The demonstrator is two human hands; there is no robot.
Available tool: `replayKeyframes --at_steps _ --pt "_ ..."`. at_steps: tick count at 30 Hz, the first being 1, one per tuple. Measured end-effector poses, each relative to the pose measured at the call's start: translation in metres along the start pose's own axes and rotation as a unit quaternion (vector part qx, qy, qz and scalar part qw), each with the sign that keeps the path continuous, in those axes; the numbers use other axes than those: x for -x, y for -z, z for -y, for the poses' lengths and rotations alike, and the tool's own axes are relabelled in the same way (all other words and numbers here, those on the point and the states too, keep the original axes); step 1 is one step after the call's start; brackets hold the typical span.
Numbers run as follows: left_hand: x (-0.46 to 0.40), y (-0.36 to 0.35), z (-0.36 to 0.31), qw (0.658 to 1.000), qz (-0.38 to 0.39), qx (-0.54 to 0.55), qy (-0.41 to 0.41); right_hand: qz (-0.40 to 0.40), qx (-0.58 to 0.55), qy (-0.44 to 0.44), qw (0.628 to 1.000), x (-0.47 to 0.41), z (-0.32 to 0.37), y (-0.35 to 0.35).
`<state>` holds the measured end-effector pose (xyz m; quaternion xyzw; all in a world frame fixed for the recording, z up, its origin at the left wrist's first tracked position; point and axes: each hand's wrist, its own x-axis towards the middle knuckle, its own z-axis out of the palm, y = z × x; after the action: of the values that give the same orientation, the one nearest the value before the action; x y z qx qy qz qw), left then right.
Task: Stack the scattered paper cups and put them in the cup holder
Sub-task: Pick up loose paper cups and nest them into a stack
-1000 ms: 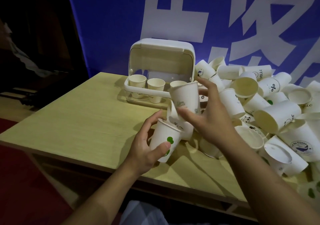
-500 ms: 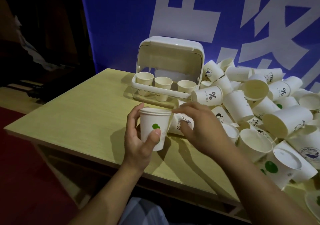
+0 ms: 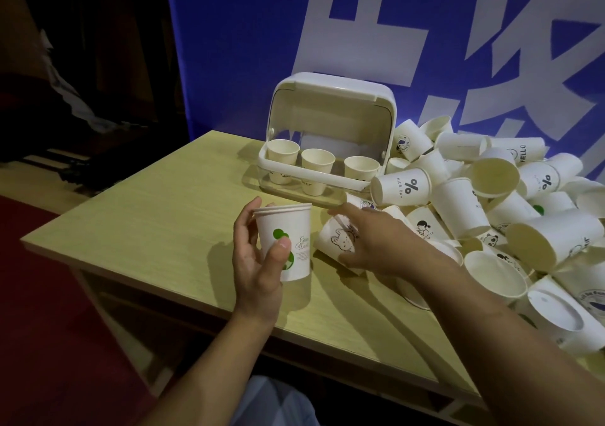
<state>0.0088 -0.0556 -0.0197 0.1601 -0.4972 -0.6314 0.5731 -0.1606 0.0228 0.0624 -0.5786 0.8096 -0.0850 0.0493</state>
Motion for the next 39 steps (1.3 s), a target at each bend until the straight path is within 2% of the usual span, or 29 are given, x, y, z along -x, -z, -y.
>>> replayKeyframes --at_steps 3,5,7,9,12,14,16,19,22,25,28,32,35,37,39 --pt "0.0 -0.001 -0.003 0.998 0.054 -0.033 -0.018 -0.123 -0.167 -0.002 0.978 0.009 -0.005 0.017" --pt "0.002 -0.005 -0.004 0.989 0.114 -0.088 -0.031 -0.207 -0.278 -0.003 0.938 0.018 -0.005 0.033" --pt "0.003 -0.013 -0.004 0.974 0.174 -0.143 -0.032 -0.258 -0.367 0.007 0.894 0.028 -0.001 0.043" --pt "0.0 -0.025 -0.005 0.962 0.209 -0.174 -0.028 -0.268 -0.422 0.019 0.866 0.036 0.006 0.045" --pt "-0.015 -0.046 -0.008 0.955 0.222 -0.188 -0.058 -0.253 -0.446 0.025 0.858 0.039 0.012 0.038" --pt "-0.03 -0.058 -0.008 0.952 0.225 -0.192 -0.081 -0.282 -0.441 0.009 0.852 0.036 0.011 0.034" --pt "-0.045 -0.066 -0.006 0.956 0.218 -0.174 -0.087 -0.302 -0.427 -0.011 0.852 0.032 0.007 0.034" --pt "-0.059 -0.066 0.002 0.959 0.21 -0.165 -0.091 -0.239 -0.364 -0.037 0.899 0.03 0.0 0.036" --pt "-0.055 -0.059 0.013 0.965 0.198 -0.147 -0.09 -0.142 -0.217 -0.036 0.965 0.032 -0.007 0.049" --pt "-0.053 -0.054 0.019 0.962 0.21 -0.138 -0.11 -0.112 -0.058 -0.029 0.992 0.019 -0.023 0.075" --pt "-0.055 -0.048 0.024 0.955 0.234 -0.153 -0.095 -0.083 0.096 -0.014 0.992 -0.011 -0.048 0.09" --pt "-0.052 -0.045 0.03 0.948 0.263 -0.162 -0.073 -0.001 0.249 0.017 0.968 -0.045 -0.076 0.085" --pt "-0.05 -0.047 0.029 0.948 0.267 -0.162 -0.068 0.008 0.294 0.04 0.955 -0.056 -0.086 0.077" --pt "-0.05 -0.047 0.03 0.947 0.271 -0.163 -0.06 -0.023 0.307 0.058 0.95 -0.058 -0.086 0.078" --pt "-0.051 -0.046 0.03 0.947 0.272 -0.162 -0.058 -0.08 0.235 0.065 0.967 -0.054 -0.08 0.086"
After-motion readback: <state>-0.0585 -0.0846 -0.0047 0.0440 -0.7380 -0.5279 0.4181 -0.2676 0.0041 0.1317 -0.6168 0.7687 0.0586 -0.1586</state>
